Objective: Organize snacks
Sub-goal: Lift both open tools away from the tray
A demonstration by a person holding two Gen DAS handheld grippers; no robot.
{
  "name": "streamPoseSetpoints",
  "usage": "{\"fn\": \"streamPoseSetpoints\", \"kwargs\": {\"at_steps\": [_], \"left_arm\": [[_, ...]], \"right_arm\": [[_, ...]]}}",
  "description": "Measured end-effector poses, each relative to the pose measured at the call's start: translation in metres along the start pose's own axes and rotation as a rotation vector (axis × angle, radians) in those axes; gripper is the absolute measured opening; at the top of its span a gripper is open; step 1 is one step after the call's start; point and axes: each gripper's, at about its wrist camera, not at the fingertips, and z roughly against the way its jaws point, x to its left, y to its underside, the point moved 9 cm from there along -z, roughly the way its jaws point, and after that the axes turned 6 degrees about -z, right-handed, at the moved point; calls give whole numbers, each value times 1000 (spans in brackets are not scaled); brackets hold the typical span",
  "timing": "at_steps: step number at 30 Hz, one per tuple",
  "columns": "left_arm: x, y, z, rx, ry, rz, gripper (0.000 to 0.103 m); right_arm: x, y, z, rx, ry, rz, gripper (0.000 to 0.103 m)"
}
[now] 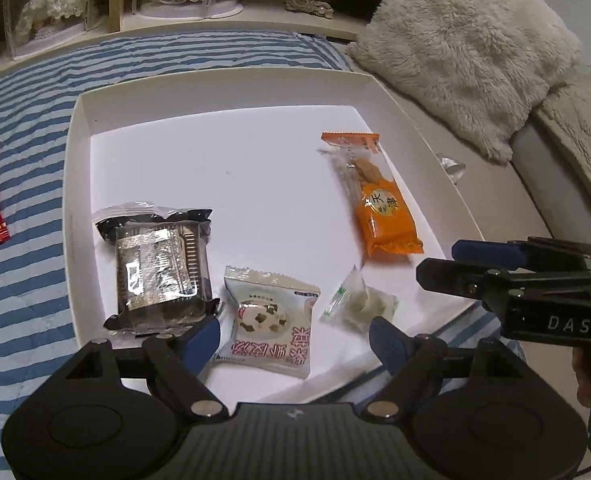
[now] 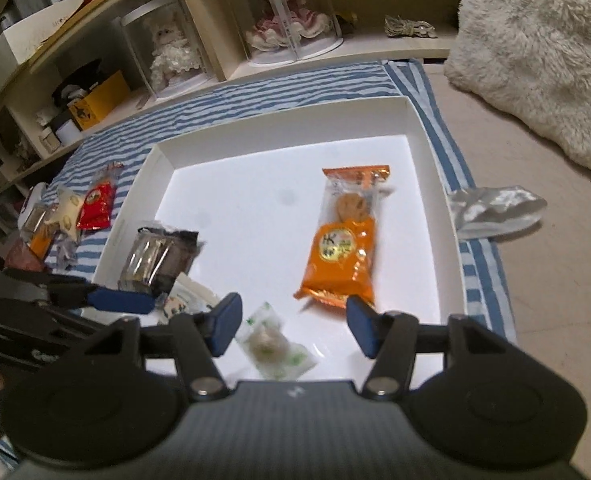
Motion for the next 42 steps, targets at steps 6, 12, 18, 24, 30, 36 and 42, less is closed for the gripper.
{"fn": "streamPoseSetpoints", "kwargs": {"at_steps": [6,12,18,24,30,36,42], "left_arm": [[0,7,15,1,-18,-13,96],[2,12,29,-13,-33,-13,103],[7,16,45,-38,-43,3,103],[15,19,64,-65,-63,12,103],[18,23,83,-86,-81,-13,103],[21,28,102,-108,-91,-34,103],[36,34,121,-132,-111,-27,103]], "right_arm": [[-1,3,11,-1,-1,12,70],[2,5,25,-15,-1,35,80],[6,7,39,-34,19,72,93],[15,8,53,-62,36,131,102],[26,10,66,-78,39,164,102],[33,8,76,-96,51,172,102],[41,7,76,-96,74,185,102]]}}
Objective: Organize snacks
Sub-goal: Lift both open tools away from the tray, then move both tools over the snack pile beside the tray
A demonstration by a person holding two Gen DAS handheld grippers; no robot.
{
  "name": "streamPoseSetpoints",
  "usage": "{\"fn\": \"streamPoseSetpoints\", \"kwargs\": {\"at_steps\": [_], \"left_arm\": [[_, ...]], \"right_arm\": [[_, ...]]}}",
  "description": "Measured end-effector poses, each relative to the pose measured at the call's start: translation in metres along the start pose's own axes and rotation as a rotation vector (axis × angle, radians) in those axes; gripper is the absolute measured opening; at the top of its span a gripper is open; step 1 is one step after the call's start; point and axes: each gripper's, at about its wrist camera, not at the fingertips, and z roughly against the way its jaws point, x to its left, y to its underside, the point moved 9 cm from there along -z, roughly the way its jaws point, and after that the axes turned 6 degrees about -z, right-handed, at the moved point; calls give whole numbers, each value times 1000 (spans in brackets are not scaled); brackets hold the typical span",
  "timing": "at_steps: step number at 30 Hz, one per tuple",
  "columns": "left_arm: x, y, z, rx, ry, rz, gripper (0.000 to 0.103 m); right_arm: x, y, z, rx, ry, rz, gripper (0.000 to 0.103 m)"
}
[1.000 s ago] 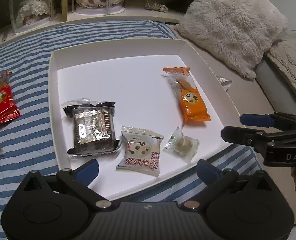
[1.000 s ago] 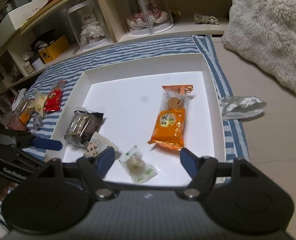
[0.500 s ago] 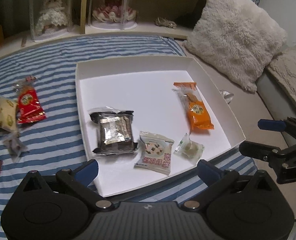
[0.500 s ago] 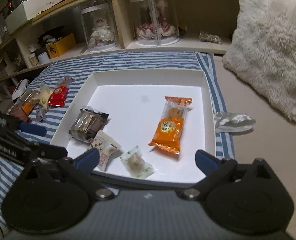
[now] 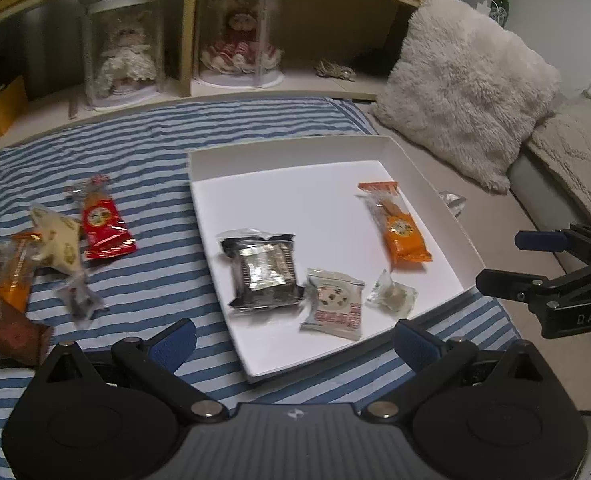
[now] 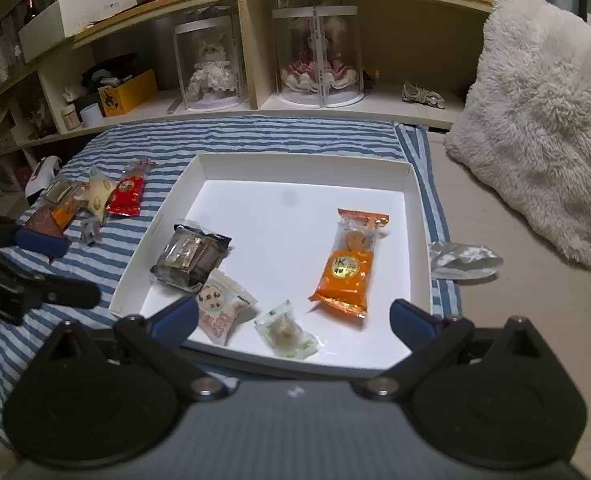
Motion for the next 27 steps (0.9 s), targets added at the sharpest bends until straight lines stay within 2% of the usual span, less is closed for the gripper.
{"fn": "streamPoseSetpoints", "kwargs": {"at_steps": [14,23,27], "left_arm": [[78,15,31,-39,-90,71,103],[146,27,53,-85,-178,142,103],[179,30,64,-120,-211,203,103]], "right_arm": [[44,-6,-18,3,-34,-22,102],[98,-15,-38,-2,-60,9,102],[127,-18,-47,-12,-80,23,102]]}}
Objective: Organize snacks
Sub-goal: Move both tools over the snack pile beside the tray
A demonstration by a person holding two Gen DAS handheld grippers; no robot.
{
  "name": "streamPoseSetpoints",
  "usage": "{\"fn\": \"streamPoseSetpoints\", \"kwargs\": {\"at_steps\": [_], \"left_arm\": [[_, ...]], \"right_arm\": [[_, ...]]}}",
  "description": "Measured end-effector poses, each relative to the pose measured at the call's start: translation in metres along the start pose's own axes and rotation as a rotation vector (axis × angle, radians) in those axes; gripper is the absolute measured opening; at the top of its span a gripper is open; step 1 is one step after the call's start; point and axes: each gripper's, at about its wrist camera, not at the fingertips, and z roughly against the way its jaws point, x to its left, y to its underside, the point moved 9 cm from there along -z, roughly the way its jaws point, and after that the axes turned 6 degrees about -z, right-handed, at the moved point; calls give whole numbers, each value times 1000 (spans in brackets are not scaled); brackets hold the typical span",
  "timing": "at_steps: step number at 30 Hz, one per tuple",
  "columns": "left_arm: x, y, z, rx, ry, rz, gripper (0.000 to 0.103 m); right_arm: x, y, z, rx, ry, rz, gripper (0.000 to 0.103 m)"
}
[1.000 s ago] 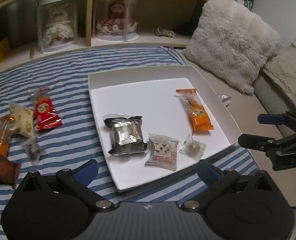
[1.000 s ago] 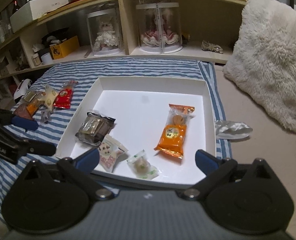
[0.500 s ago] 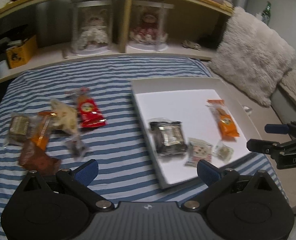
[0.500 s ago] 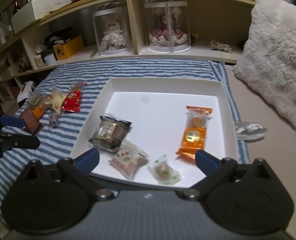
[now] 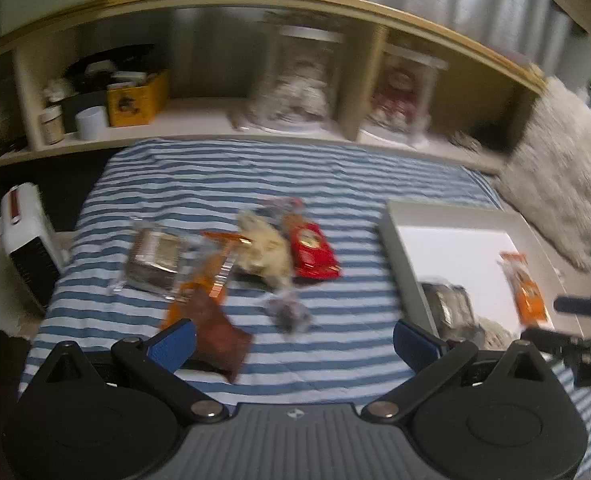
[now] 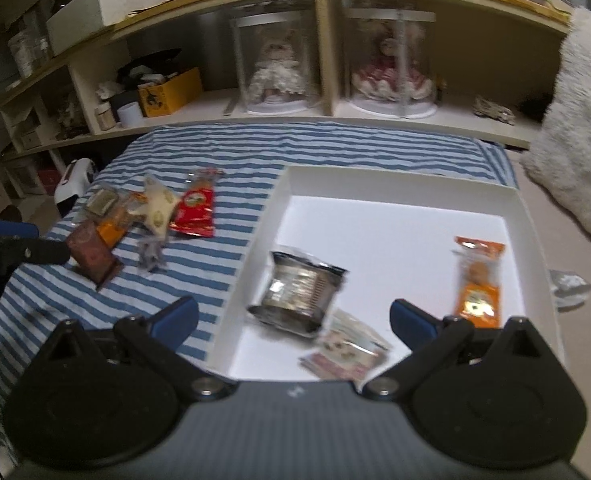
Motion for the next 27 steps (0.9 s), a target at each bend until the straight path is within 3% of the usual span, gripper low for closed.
{"fn": "streamPoseSetpoints", "kwargs": {"at_steps": [9,21,25,27], "left_arm": [[54,-3,-3,-26,-11,161,103],[75,27,-47,36,184,567,103],[79,25,-58,25,187,589,95],[83,24,-63,19,189,599,85]], "right_arm": [[65,-7,-31,-20,-82,9,103],[126,-6,-103,18,-102,18,103],[135,-8,-123,19,-92,24,103],[138,-8,-132,22,-85,28,103]]}}
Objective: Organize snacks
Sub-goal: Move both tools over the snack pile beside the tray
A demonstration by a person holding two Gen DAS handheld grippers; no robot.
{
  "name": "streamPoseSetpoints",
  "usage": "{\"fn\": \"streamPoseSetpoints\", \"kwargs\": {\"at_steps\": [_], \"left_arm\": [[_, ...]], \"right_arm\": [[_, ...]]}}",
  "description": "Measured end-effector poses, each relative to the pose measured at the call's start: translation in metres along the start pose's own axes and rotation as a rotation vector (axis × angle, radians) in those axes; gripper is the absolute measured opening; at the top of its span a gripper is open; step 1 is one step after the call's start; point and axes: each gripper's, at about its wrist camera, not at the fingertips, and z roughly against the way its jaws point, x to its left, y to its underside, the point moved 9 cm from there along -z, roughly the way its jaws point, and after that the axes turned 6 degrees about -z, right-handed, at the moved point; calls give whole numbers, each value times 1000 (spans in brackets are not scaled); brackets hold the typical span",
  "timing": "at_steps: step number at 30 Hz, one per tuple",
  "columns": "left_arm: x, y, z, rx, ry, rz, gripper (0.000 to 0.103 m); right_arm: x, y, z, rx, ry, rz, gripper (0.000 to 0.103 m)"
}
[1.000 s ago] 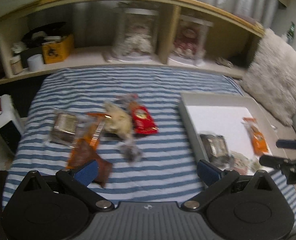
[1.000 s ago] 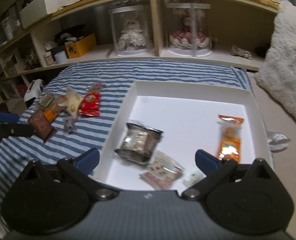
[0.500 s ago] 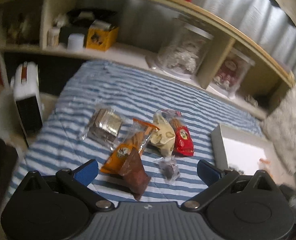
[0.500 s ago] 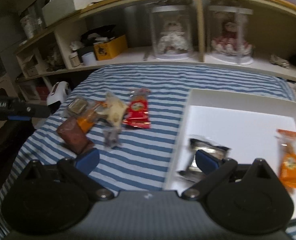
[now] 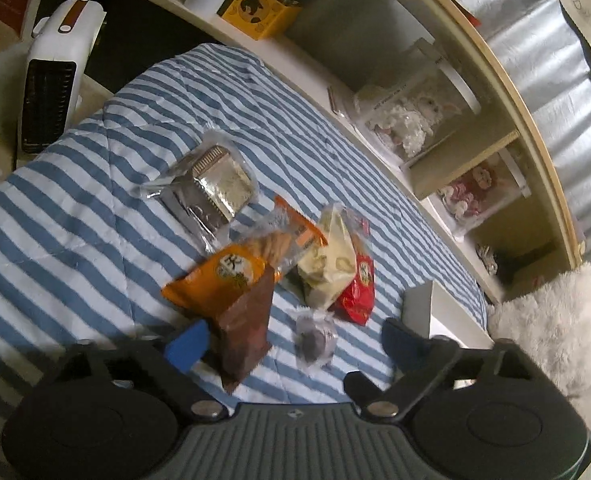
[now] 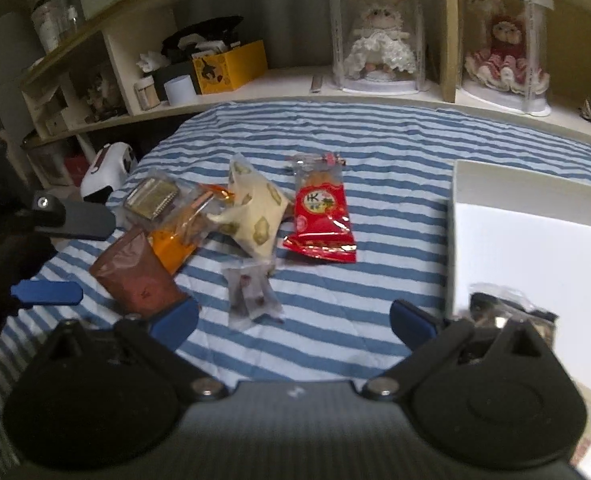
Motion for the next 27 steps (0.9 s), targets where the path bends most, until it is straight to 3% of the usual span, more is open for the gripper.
{"fn": "streamPoseSetpoints", "kwargs": {"at_steps": [8,10,12,13,16,19,22,27], "left_arm": [[10,-6,-13,-3,0,1,47],[11,-6,-16,2,-11,-13,38],[13,-6,-17,4,-24,-22,18],[15,-5,-17,4,-31,-21,14],[16,-4,-17,5,-29,-24,13],[11,-2,-16,11,-20,-48,11],[3,0,-12,9,-8,-65,10],[-16,5,1,-4,24,-107,9]], "right_arm": [[16,-2,-32,16,-12,47,102],[20,-2,-39,24,-17,58,99],[23,-1,-47,30,-21,61,91],[24,-1,-50,33,-21,63,89],[25,-2,-62,40,-14,71,82],[27,-4,-72,49,-7,94,68],[31,-3,-73,54,-23,147,41],[28,-1,-59,38,-42,138,37]]}}
